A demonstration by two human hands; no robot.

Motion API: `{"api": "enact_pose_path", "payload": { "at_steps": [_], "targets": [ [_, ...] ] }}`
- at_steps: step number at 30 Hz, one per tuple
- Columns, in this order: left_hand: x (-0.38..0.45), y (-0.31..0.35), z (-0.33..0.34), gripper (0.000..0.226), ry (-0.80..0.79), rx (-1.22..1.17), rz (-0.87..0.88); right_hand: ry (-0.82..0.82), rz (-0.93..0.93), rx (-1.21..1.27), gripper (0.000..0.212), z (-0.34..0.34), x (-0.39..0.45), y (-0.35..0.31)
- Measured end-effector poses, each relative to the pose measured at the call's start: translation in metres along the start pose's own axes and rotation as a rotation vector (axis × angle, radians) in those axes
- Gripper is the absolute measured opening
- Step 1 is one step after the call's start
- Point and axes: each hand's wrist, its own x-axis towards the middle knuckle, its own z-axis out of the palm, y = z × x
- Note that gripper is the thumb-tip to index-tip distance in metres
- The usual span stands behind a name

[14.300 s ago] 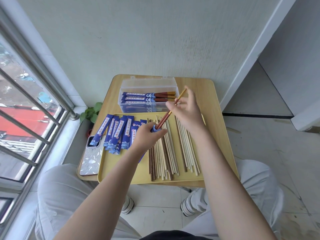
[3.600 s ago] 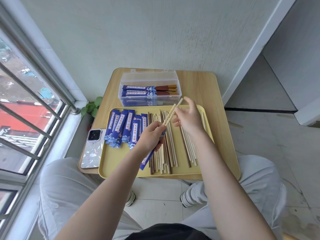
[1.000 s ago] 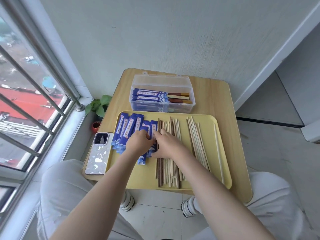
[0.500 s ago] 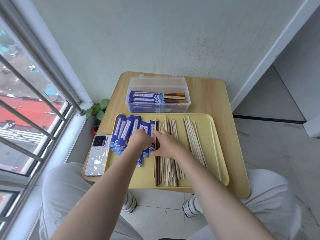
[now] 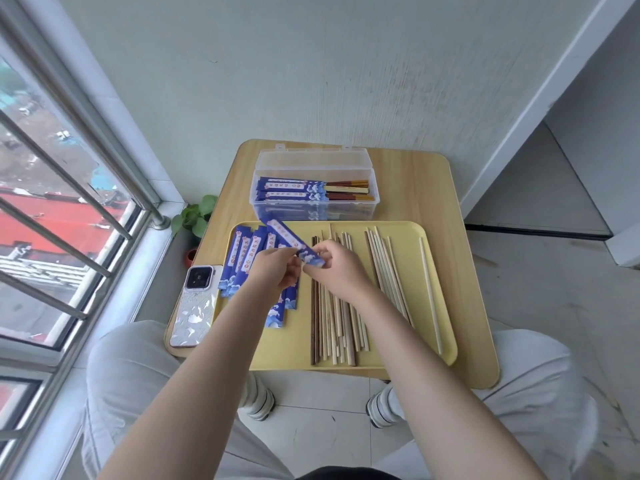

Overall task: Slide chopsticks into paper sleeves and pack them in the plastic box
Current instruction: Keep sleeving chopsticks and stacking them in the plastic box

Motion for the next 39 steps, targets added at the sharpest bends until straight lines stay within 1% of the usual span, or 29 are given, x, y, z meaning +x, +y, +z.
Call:
{"api": "enact_pose_path", "payload": {
  "at_steps": [1,3,5,6,7,8,9,10,11,12,13,14,15,16,17,19,21,23,25,27,29,32,36,39],
  "targets": [
    [-0.004,0.000,0.000,0.011,-0.017,-0.068,-0.011,0.020,-0.003,0.012,0.032,-0.001,-0.001,0.000],
    [-0.011,0.001,0.002,0.010,-0.031,-0.117,-0.016,0.087,-0.027,0.004,0.025,-0.003,-0.004,-0.001],
    [-0.017,0.001,0.005,0.010,-0.041,-0.086,-0.014,0.141,-0.073,-0.076,0.022,-0.007,-0.006,-0.002],
    [-0.018,0.001,0.005,0.013,-0.022,0.006,0.016,0.144,-0.093,-0.114,0.020,-0.010,-0.006,-0.002],
    [-0.019,-0.001,0.006,0.018,0.030,0.175,0.095,0.131,-0.103,-0.143,0.019,-0.015,-0.007,-0.002],
    [-0.018,-0.003,0.006,0.024,0.114,0.399,0.223,0.104,-0.103,-0.158,0.018,-0.020,-0.007,-0.003],
    [-0.017,-0.006,0.006,0.025,0.219,0.623,0.407,0.068,-0.094,-0.162,0.017,-0.025,-0.008,-0.004],
    [-0.019,-0.006,0.005,0.018,0.292,0.812,0.609,0.023,-0.085,-0.160,0.016,-0.031,-0.009,-0.004],
    [-0.021,-0.005,0.005,0.017,0.284,0.971,0.769,-0.030,-0.079,-0.161,0.015,-0.035,-0.010,-0.006],
    [-0.020,-0.003,0.005,0.031,0.199,1.131,0.862,-0.082,-0.074,-0.169,0.013,-0.039,-0.010,-0.008],
    [-0.018,-0.001,0.007,0.042,0.072,1.263,0.885,-0.124,-0.069,-0.182,0.012,-0.042,-0.010,-0.010],
    [-0.017,0.001,0.009,0.041,-0.027,1.357,0.854,-0.149,-0.061,-0.191,0.016,-0.043,-0.011,-0.011],
    [-0.018,0.003,0.011,0.031,-0.080,1.384,0.818,-0.161,-0.052,-0.195,0.022,-0.043,-0.010,-0.013],
    [-0.017,0.004,0.012,0.021,-0.090,1.374,0.774,-0.164,-0.043,-0.194,0.025,-0.042,-0.010,-0.014],
    [-0.015,0.003,0.011,0.016,-0.075,1.338,0.759,-0.149,-0.038,-0.187,0.022,-0.040,-0.011,-0.013],
    [-0.011,-0.001,0.008,0.021,-0.032,1.296,0.729,-0.063,-0.045,-0.179,0.011,-0.033,-0.013,-0.010],
    [-0.008,-0.008,0.002,0.025,-0.012,1.215,0.651,0.022,-0.041,-0.219,0.013,-0.026,-0.015,-0.003],
    [-0.007,-0.019,-0.002,0.028,-0.033,0.997,0.495,-0.019,-0.019,-0.320,0.009,-0.017,-0.018,0.003],
    [-0.010,-0.030,-0.004,0.040,-0.066,0.733,0.322,-0.116,0.001,-0.425,0.010,-0.006,-0.020,0.009],
    [-0.011,-0.040,-0.001,0.047,-0.060,0.616,0.227,-0.143,0.012,-0.505,0.010,0.003,-0.021,0.013],
    [-0.009,-0.048,0.002,0.047,-0.030,0.565,0.198,-0.112,0.021,-0.550,0.009,0.006,-0.021,0.017],
    [-0.007,-0.053,0.006,0.042,0.003,0.560,0.218,-0.090,0.029,-0.600,0.011,0.006,-0.020,0.019],
    [-0.007,-0.052,0.009,0.037,0.020,0.592,0.216,-0.120,0.088,-0.610,0.022,0.008,-0.019,0.019],
    [-0.009,-0.051,0.008,0.033,0.035,0.699,0.216,-0.143,0.134,-0.613,0.029,0.011,-0.018,0.017]
  ]
}}
